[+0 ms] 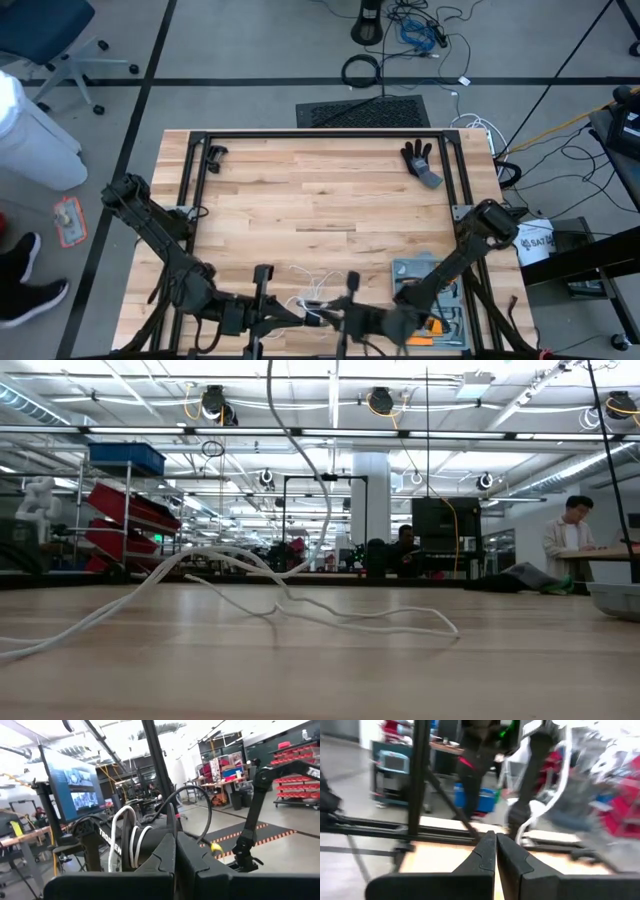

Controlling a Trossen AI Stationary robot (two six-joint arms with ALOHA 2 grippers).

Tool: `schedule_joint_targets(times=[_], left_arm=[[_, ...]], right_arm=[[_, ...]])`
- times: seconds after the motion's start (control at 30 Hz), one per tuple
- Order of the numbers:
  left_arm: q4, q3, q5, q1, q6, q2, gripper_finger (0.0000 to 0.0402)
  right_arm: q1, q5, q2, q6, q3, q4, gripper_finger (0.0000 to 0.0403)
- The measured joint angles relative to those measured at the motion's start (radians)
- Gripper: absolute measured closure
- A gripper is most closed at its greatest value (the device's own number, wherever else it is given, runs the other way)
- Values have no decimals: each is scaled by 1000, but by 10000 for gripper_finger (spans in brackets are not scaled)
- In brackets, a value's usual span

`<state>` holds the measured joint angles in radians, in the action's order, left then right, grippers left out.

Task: Coil cords
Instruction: Coil the white cable wire onto the spool

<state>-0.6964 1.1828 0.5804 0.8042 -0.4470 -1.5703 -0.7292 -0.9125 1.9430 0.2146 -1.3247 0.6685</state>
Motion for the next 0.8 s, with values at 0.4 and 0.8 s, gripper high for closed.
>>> schedule_joint_targets(times=[0.4, 0.8], left_arm=[[-22, 0, 5, 10, -31, 0, 400], [-20, 0, -2, 9, -30, 0, 400]], right_arm=[[-25, -42, -11, 227, 0, 163, 285], [36, 49, -11, 130, 0, 156, 289]])
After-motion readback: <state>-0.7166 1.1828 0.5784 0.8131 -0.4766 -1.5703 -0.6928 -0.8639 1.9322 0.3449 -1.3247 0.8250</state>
